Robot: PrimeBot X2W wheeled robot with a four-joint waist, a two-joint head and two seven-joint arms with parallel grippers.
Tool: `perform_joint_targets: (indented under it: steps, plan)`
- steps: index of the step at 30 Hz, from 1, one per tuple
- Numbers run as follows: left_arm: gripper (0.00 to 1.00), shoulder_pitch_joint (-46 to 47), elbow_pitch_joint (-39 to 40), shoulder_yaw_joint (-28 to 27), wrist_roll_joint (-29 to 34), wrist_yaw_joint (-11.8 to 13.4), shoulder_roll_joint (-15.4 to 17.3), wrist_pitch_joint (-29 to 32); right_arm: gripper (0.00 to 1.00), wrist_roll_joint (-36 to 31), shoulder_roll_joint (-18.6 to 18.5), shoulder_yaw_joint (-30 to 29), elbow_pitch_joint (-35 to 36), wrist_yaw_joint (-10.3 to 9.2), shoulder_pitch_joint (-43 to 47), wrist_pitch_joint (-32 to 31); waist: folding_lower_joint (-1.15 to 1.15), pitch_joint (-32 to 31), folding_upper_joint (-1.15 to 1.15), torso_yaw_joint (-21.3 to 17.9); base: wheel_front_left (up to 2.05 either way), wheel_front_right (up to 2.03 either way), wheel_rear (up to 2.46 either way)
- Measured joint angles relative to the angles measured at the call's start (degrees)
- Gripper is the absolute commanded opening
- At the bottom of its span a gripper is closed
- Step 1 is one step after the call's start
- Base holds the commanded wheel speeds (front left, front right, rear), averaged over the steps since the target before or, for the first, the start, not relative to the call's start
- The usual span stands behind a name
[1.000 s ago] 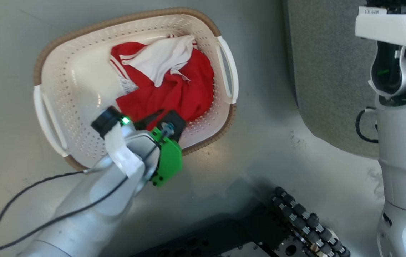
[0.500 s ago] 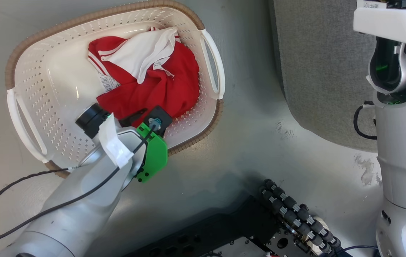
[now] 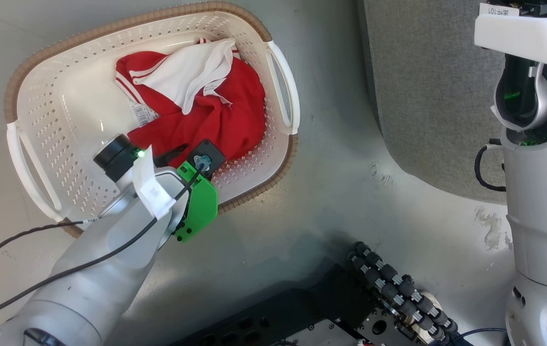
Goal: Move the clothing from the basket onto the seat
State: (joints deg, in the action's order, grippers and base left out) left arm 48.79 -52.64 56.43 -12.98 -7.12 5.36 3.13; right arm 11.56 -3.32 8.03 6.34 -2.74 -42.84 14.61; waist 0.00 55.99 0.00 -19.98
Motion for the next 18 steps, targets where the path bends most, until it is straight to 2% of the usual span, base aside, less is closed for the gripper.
perform_joint_targets:
  steps: [4,5,6,7,8,18]
  plan:
    - [0.99,1.37,-0.92,0.91,-0.64,0.0,-0.47,-0.68,1.0,-0.08,0.03,0.16,0.47,-0.4,0.38,0.0,0.0,-0.17,0.0,-0.16,0.0,0.0,0.0]
    - [0.76,1.68,-1.13,1.01,-0.81,0.0,-0.51,-0.74,1.0,-0.08,0.03,0.21,0.53,-0.41,0.63,0.0,0.0,-0.19,0.0,-0.19,0.0,0.0,0.0]
    - [0.47,1.87,-1.41,1.04,-0.92,0.0,-0.53,-0.8,1.0,-0.08,0.03,0.25,0.6,-0.49,0.99,0.0,0.0,-0.2,0.0,-0.22,0.0,0.0,0.0]
    - [0.27,1.96,-1.79,1.21,-1.07,0.0,-0.54,-1.07,1.0,-0.08,0.03,0.31,0.62,-0.78,1.29,0.0,0.0,-0.2,0.0,-0.25,0.0,0.0,0.0]
    - [0.0,1.99,-2.14,1.44,-1.23,0.0,-0.54,-1.16,1.0,-0.08,0.04,0.35,0.62,-0.83,1.41,0.0,0.0,-0.19,0.0,-0.28,0.0,0.0,0.0]
    - [0.0,3.29,-2.81,1.24,-3.76,0.0,-0.7,-3.79,1.0,0.02,0.1,0.33,1.34,-0.93,1.41,0.0,0.0,-0.03,0.0,-0.4,0.0,0.0,0.0]
